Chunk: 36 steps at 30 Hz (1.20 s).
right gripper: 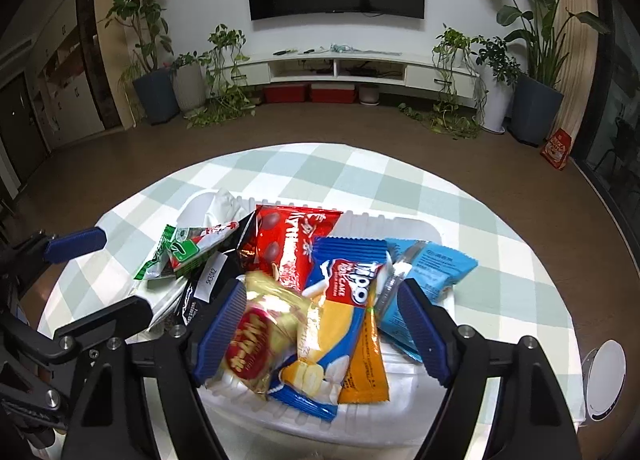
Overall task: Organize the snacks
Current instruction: 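Withdraw both grippers from the tray toward the last loose snacks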
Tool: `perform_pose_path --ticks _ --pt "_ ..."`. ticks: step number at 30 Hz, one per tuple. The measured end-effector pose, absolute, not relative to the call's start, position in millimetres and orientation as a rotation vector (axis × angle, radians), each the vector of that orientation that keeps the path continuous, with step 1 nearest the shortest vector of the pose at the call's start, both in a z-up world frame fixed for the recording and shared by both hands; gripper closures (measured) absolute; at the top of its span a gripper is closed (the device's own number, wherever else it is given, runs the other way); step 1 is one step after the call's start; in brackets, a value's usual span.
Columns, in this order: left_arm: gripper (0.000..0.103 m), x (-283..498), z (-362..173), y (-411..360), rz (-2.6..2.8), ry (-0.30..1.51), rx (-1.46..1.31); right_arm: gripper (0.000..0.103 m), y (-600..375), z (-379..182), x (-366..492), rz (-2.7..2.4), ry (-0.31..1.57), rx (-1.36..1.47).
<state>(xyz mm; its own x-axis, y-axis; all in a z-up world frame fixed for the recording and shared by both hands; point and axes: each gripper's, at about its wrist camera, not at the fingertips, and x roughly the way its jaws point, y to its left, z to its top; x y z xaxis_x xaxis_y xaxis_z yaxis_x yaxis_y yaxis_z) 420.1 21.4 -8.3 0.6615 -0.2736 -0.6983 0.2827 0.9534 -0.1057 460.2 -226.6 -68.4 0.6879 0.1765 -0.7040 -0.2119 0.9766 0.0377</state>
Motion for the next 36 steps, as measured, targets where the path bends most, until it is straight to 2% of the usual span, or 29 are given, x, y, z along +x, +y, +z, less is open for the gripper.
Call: perform_pose_path --ticks 7,11,14,18,23,33,35,36 --pt "0.001 388.2 -12.2 23.5 -0.371 0.810 0.024 0.019 -246.5 -62.1 431.6 0.218 0.769 0.009" --pt "0.001 351.9 -20.2 18.1 -0.450 0.822 0.089 0.018 -256.6 -64.8 401.9 0.224 0.764 0.033" --pt "0.001 323.9 -28.0 12.3 -0.510 0.815 0.146 0.013 -264.9 -71.3 379.9 0.222 0.773 0.081" --pt "0.001 290.4 -39.8 -0.7 -0.589 0.847 0.253 0.012 -273.9 -84.0 354.0 0.229 0.817 0.153" --pt "0.001 271.8 -56.7 -16.2 -0.670 0.917 0.329 0.012 -282.2 -106.5 330.4 0.215 0.919 0.236" --pt "0.001 267.4 -71.8 -39.3 -0.722 0.937 0.464 0.017 -297.5 -124.3 315.5 0.178 0.939 0.306" --pt "0.003 268.1 -78.2 -42.3 -0.723 0.941 0.495 0.018 -296.3 -128.2 316.0 0.181 0.950 0.302" --pt "0.008 269.7 -81.5 -43.8 -0.727 0.944 0.499 0.019 -295.4 -129.3 316.9 0.187 0.955 0.300"
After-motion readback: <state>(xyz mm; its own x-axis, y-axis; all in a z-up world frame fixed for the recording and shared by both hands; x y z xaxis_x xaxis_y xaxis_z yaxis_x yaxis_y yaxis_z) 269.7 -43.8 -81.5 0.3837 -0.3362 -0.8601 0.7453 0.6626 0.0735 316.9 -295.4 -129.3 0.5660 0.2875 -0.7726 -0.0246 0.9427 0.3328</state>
